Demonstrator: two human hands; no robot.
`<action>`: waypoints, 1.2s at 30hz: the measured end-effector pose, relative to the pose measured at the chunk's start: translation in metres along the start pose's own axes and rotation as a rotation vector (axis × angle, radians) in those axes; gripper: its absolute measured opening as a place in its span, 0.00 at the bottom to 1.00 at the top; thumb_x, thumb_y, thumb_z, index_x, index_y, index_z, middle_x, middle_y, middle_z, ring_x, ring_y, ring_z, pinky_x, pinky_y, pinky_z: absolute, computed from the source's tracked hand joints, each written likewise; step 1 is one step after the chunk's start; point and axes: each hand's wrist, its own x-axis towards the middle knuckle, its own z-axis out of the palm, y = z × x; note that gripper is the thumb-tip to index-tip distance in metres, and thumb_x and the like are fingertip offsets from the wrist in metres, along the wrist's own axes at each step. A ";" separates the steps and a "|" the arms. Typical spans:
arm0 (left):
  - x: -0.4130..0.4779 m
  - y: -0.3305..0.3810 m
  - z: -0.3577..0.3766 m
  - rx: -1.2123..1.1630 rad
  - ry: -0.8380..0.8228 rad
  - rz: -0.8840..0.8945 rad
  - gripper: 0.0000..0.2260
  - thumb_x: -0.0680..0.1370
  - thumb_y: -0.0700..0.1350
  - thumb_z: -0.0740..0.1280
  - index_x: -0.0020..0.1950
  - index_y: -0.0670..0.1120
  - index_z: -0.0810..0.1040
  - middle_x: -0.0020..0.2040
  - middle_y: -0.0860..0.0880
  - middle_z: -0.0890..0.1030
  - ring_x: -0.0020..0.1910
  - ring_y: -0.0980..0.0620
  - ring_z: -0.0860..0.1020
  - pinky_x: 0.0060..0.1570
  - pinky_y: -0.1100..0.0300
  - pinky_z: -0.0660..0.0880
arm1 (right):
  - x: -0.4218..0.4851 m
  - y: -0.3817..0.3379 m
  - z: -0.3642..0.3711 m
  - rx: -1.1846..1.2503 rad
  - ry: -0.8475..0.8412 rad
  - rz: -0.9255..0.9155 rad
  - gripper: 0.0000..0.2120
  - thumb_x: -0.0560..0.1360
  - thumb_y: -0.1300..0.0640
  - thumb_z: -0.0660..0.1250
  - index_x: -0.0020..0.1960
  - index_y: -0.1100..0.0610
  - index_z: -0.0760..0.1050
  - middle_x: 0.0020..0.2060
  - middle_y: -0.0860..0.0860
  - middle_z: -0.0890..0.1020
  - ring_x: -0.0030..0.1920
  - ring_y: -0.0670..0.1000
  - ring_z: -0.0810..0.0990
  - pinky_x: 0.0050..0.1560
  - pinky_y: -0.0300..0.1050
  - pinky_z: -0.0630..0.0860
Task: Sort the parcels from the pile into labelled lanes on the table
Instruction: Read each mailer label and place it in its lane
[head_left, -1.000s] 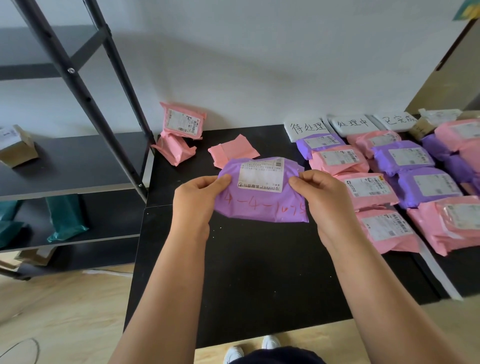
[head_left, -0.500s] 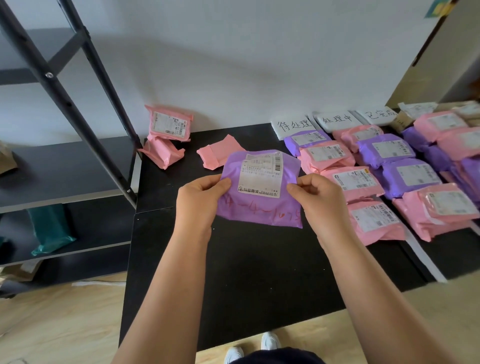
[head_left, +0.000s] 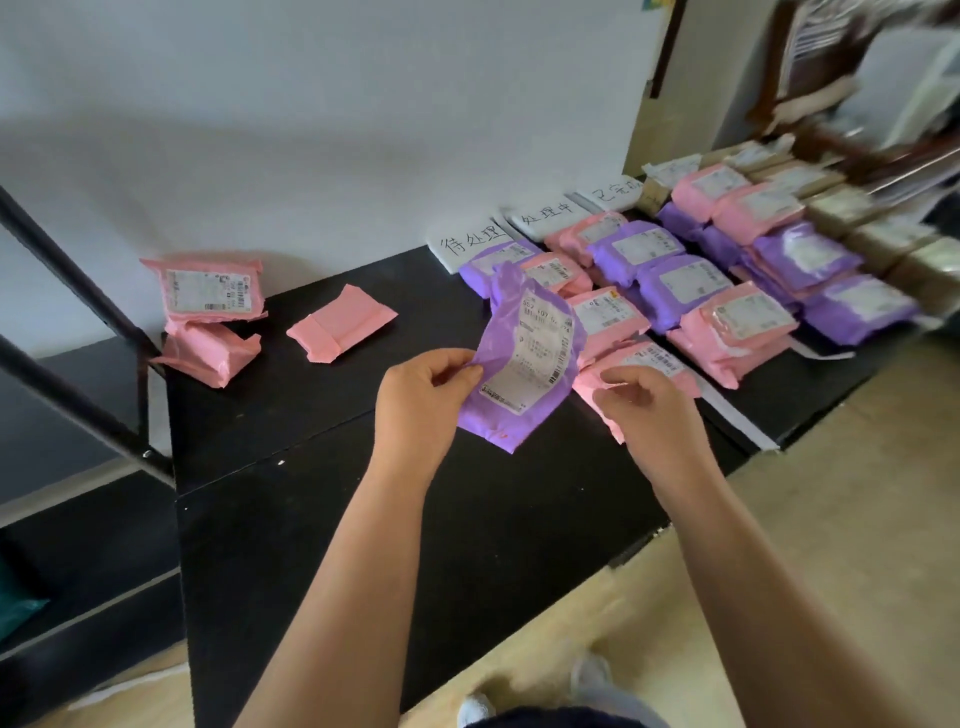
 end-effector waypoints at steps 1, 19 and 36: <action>-0.001 0.003 0.008 0.017 -0.031 0.021 0.10 0.79 0.42 0.68 0.60 0.49 0.83 0.46 0.61 0.80 0.46 0.63 0.77 0.42 0.70 0.72 | 0.000 0.006 -0.010 0.015 0.039 0.003 0.13 0.79 0.55 0.68 0.63 0.51 0.77 0.51 0.43 0.78 0.49 0.42 0.76 0.48 0.41 0.71; -0.024 0.073 0.234 0.006 -0.250 0.104 0.12 0.77 0.41 0.70 0.41 0.59 0.81 0.40 0.62 0.81 0.40 0.63 0.77 0.41 0.68 0.71 | 0.060 0.123 -0.216 -0.044 0.291 -0.137 0.04 0.75 0.58 0.72 0.49 0.52 0.83 0.40 0.45 0.84 0.44 0.50 0.82 0.51 0.55 0.79; 0.006 0.075 0.418 -0.143 -0.269 -0.249 0.03 0.78 0.41 0.70 0.48 0.49 0.82 0.45 0.53 0.83 0.45 0.55 0.78 0.43 0.62 0.69 | 0.149 0.164 -0.330 0.141 0.362 -0.197 0.06 0.75 0.60 0.73 0.49 0.50 0.83 0.41 0.46 0.83 0.41 0.41 0.79 0.42 0.29 0.72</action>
